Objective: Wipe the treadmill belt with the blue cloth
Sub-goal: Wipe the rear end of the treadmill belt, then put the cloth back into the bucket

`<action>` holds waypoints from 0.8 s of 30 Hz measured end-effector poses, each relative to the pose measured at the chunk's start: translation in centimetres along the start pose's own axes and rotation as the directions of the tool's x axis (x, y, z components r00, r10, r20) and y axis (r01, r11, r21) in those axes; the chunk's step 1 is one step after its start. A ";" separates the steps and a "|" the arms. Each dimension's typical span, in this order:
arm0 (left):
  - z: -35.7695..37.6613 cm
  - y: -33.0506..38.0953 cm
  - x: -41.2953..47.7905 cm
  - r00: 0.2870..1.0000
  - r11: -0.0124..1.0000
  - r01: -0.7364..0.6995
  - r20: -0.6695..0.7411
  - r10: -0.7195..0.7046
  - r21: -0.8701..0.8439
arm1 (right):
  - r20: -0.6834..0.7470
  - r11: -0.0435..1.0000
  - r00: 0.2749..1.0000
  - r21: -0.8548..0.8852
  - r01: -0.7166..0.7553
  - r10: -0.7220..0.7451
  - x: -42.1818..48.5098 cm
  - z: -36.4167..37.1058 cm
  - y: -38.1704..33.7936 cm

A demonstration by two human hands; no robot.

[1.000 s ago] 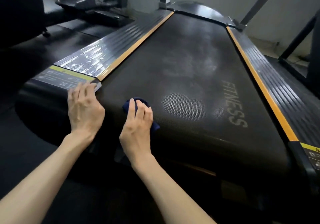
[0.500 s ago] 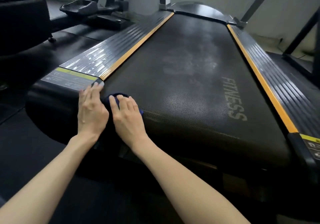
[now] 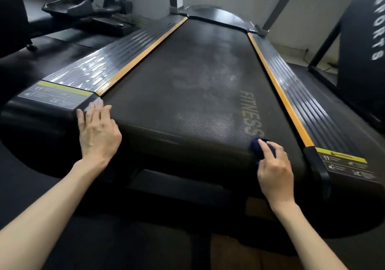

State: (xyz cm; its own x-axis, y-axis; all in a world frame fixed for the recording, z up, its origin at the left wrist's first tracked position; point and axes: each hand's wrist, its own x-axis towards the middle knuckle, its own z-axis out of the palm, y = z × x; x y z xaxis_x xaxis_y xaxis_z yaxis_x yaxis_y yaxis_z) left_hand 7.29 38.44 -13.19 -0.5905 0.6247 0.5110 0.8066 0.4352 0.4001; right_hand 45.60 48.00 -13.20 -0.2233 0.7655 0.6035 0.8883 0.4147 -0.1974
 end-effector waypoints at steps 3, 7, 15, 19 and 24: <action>-0.4 -0.1 0.3 0.999 0.999 0.032 0.026 -0.032 0.009 | -0.017 0.990 0.991 0.037 -0.134 0.135 0.1 -1.2 2.4; -0.7 -0.7 0.8 0.998 0.999 0.053 0.045 -0.053 0.015 | -0.104 0.929 0.929 0.148 -0.339 0.356 0.2 -0.7 1.2; 0.7 1.0 1.1 1.000 1.000 0.007 0.018 -0.008 0.030 | 0.058 0.922 0.991 0.376 0.089 -0.120 1.1 6.6 -19.2; 0.2 -0.2 3.2 0.996 0.984 -0.080 0.044 0.073 0.161 | 0.269 0.821 0.915 0.561 0.103 -0.299 3.8 7.9 -28.5; -5.1 -0.1 4.6 0.991 0.988 -0.058 0.109 0.074 -0.142 | 0.589 0.475 0.807 0.724 -0.500 -0.048 6.5 3.9 -31.2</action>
State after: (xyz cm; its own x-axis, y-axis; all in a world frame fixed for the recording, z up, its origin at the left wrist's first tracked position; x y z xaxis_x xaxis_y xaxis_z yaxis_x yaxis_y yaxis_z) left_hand 4.42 37.95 -7.00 -0.5227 0.7221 0.4531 0.8274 0.3019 0.4735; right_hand 14.90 41.92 -6.13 -0.4587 0.8876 0.0415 0.2430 0.1702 -0.9550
